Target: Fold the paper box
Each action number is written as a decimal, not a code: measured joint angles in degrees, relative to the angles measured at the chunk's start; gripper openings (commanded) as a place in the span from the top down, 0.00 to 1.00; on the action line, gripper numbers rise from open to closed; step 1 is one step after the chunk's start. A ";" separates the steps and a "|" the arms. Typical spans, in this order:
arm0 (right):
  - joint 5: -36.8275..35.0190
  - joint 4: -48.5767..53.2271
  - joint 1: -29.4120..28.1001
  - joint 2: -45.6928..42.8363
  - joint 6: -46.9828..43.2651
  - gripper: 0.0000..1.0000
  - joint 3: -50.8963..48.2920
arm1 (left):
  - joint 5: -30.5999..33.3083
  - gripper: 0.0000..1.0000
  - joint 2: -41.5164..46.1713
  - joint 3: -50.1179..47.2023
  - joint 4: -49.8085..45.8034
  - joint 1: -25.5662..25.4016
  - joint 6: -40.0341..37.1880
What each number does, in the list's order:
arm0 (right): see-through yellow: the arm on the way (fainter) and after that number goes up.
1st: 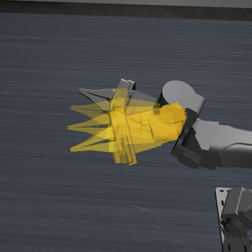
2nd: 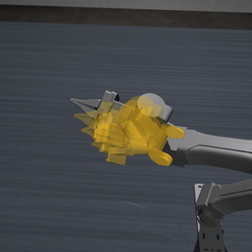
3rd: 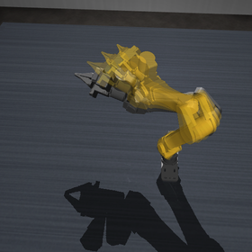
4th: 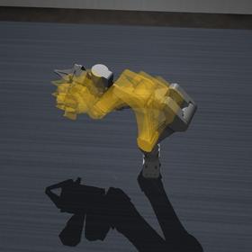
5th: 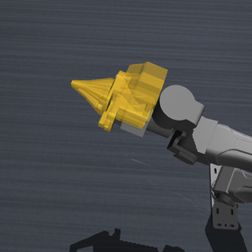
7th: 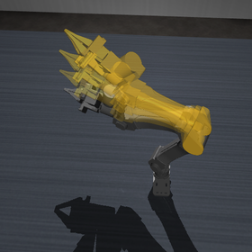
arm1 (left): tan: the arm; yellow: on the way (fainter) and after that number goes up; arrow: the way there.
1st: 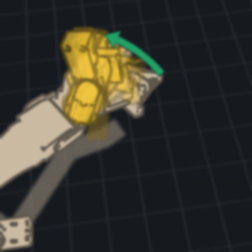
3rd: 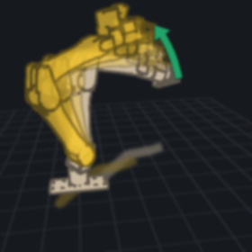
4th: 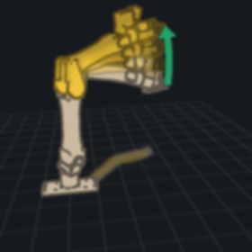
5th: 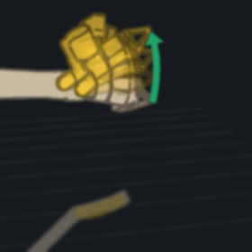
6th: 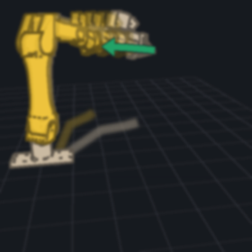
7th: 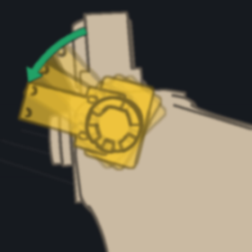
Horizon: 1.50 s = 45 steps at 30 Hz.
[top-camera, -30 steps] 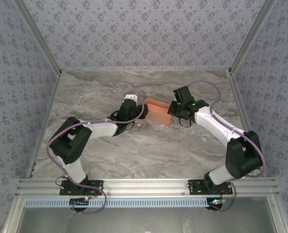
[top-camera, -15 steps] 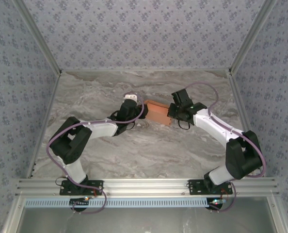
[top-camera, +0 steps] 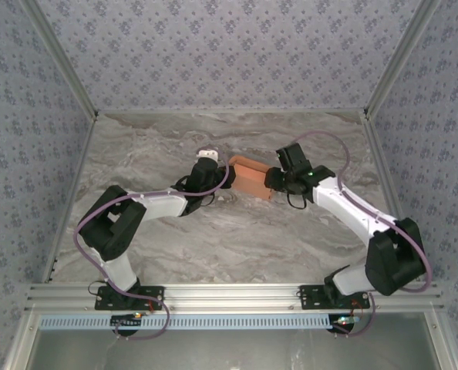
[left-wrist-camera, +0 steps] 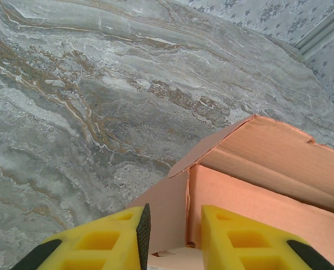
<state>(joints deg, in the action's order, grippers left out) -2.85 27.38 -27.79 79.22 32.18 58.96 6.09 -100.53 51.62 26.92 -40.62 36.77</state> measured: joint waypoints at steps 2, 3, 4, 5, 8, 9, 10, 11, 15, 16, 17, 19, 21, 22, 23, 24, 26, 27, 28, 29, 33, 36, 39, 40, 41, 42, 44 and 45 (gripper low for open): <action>0.98 0.11 0.00 -2.27 -3.13 0.43 0.00 | 0.00 0.71 0.00 0.00 0.00 -0.02 0.00; 1.29 0.09 0.00 -3.13 -4.66 0.40 0.00 | 0.00 0.71 0.00 0.00 0.00 -0.02 -0.02; 1.62 0.00 0.00 -4.09 -6.80 0.36 0.00 | 0.00 0.71 0.00 0.00 0.00 -0.02 -0.02; 2.03 -0.26 0.00 -4.90 -9.44 0.33 0.00 | 0.00 0.71 0.00 0.00 0.00 -0.02 -0.02; 4.28 -2.78 0.00 -5.95 -20.41 0.25 -0.33 | -0.02 0.71 0.00 0.00 0.02 -0.02 -0.02; 5.14 -4.20 -0.22 -6.03 -25.40 0.22 -0.81 | -0.02 0.71 0.00 0.00 0.00 -0.02 0.00; 5.75 -6.16 -0.74 -6.14 -31.21 0.18 -1.88 | -0.02 0.70 0.00 0.00 0.02 -0.02 -0.02; 6.08 -8.02 -1.42 -6.19 -36.79 0.15 -3.10 | -0.02 0.70 0.00 0.00 0.02 -0.02 -0.02; 6.36 -11.34 -2.82 -4.17 -53.46 0.12 -5.33 | -0.04 0.70 0.00 0.00 0.00 -0.02 -0.02; 6.14 -11.65 -2.56 -2.73 -57.29 0.12 -4.94 | -0.04 0.70 0.00 0.00 0.00 -0.02 -0.02; 6.03 -11.67 -2.38 -1.16 -60.37 0.12 -4.33 | -0.04 0.70 0.00 0.00 0.00 -0.02 -0.02; 5.38 -11.54 -2.12 2.36 -65.79 0.11 -2.93 | -0.02 0.70 0.00 0.07 -0.07 -0.02 -0.02; 4.74 -11.63 -2.12 5.03 -69.61 0.12 -2.01 | -0.04 0.70 0.00 0.22 -0.31 -0.02 -0.02; 4.33 -11.76 -2.27 5.95 -71.19 0.13 -1.88 | -0.04 0.70 -0.02 0.28 -0.42 -0.02 -0.02; 3.91 -11.78 -2.49 6.71 -72.72 0.15 -1.84 | -0.04 0.70 -0.02 0.35 -0.52 -0.02 -0.02; 3.61 -11.78 -2.75 7.17 -74.10 0.17 -1.84 | -0.02 0.70 -0.02 0.37 -0.63 -0.02 -0.02; 2.62 -12.07 -3.52 7.85 -76.65 0.22 -1.84 | -0.04 0.70 -0.02 0.57 -0.98 -0.02 -0.04; 2.14 -12.55 -3.93 8.02 -77.75 0.23 -1.86 | -0.07 0.70 -0.02 0.70 -1.18 -0.02 -0.04; 1.70 -13.03 -4.31 8.11 -78.77 0.26 -1.88 | -0.07 0.70 -0.02 0.85 -1.42 -0.02 -0.04; 1.25 -13.79 -4.63 8.11 -79.65 0.28 -2.01 | -0.09 0.70 -0.04 0.90 -1.51 0.00 -0.04; -0.07 -16.37 -5.40 8.11 -81.59 0.28 -2.67 | -0.70 0.66 -0.04 0.90 -1.49 0.00 -0.13; -0.28 -17.07 -5.22 8.11 -81.77 0.25 -2.86 | -2.16 0.60 -0.02 0.81 -1.42 0.11 -0.52; 1.05 -16.92 -4.11 7.78 -80.67 0.19 -2.86 | -4.13 0.43 1.11 -0.33 -1.64 0.46 -1.64; 1.60 -16.83 -3.54 7.37 -80.02 0.19 -2.86 | -5.07 0.38 2.19 -1.25 -2.12 0.68 -2.16; 2.03 -16.74 -3.13 6.69 -79.34 0.18 -2.86 | -6.12 0.33 3.50 -2.19 -2.89 1.05 -2.71; 2.47 -16.59 -2.71 5.77 -78.66 0.17 -2.89 | -6.99 0.28 4.81 -2.93 -3.56 1.49 -3.32; 3.63 -16.41 -2.16 2.91 -77.48 0.16 -2.89 | -8.81 0.20 7.96 -3.61 -5.14 2.78 -4.72; 4.22 -16.39 -2.16 1.51 -77.15 0.15 -2.89 | -9.57 0.15 9.46 -3.61 -5.73 3.43 -5.62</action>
<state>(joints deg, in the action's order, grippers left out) 1.37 10.98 -29.95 80.73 -44.97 56.07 -3.49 -91.07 48.01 21.19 -37.19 31.16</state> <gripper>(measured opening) 0.839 0.771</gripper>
